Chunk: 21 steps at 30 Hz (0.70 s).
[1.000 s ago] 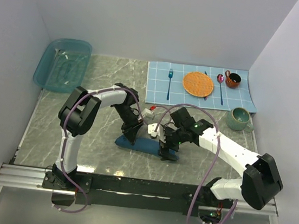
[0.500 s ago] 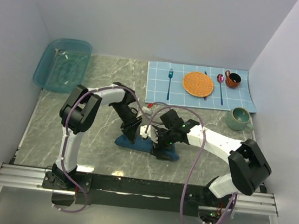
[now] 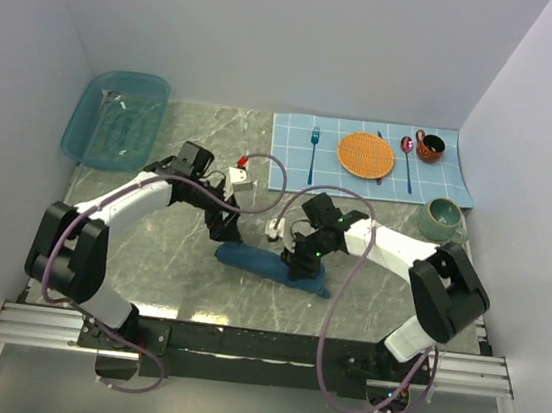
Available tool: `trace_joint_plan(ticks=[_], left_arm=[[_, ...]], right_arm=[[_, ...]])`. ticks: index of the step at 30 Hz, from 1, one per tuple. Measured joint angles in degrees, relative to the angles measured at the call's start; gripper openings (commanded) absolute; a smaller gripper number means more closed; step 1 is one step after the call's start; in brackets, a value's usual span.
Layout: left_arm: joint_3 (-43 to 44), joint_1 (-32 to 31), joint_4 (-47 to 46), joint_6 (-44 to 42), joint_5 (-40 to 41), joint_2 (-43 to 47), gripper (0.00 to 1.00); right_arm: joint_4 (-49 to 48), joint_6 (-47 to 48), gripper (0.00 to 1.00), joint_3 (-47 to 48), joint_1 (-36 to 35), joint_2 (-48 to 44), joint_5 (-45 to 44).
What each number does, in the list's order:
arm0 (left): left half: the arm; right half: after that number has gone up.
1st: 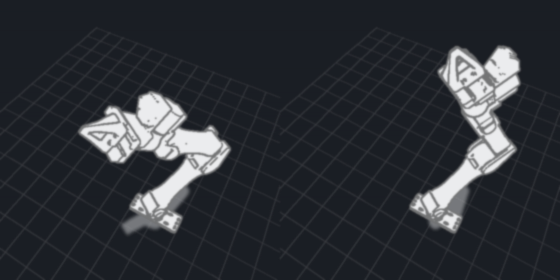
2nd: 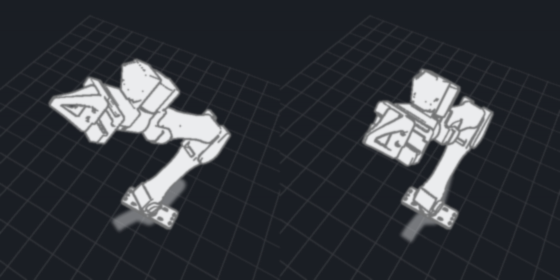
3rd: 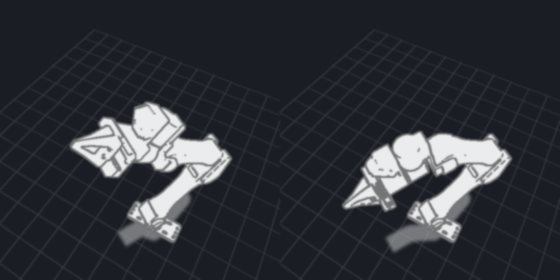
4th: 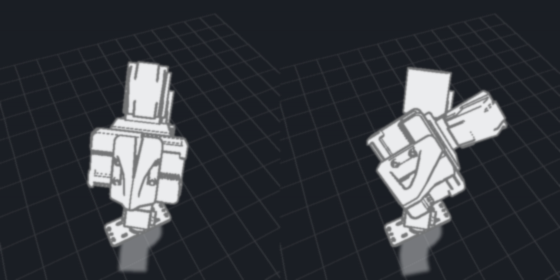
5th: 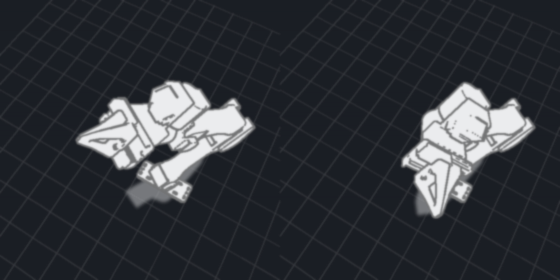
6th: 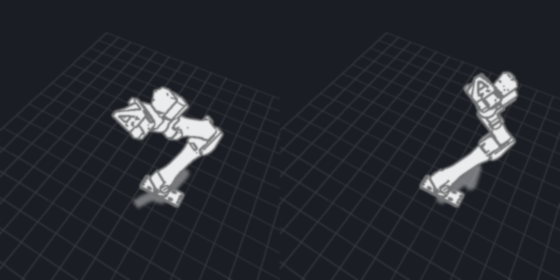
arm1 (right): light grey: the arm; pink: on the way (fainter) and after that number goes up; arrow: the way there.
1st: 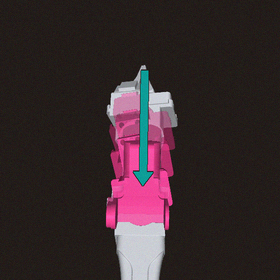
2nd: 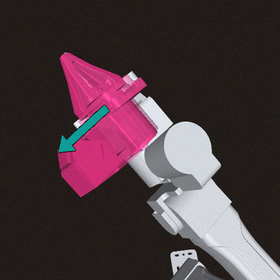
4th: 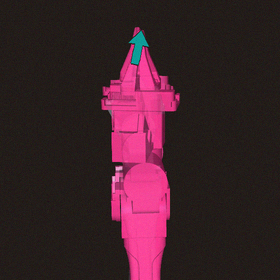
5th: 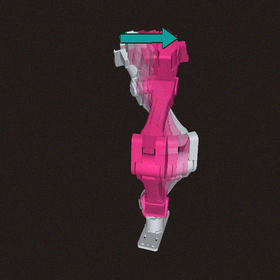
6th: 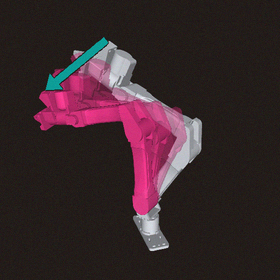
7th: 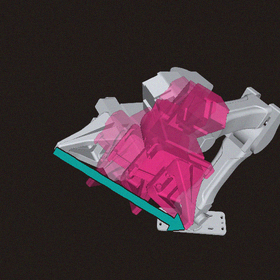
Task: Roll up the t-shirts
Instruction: Roll the T-shirt to the center of the board.
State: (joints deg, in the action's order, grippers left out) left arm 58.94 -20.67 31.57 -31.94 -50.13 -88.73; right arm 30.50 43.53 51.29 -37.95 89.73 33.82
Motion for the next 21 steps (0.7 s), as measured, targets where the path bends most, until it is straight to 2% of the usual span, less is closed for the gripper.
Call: trace_joint_plan(ticks=[8, 21], left_arm=[[-2.5, -3.3, -11.1, -0.2, 0.1, -1.7, 0.99], [5.2, -12.5, -11.5, -4.9, -5.4, -15.4, 0.99]], right_arm=[[7.5, -0.2, 0.2, 7.5, 8.2, 9.4, 11.2], [12.5, 1.7, 0.21, 9.3, 10.4, 12.1, 14.3]])
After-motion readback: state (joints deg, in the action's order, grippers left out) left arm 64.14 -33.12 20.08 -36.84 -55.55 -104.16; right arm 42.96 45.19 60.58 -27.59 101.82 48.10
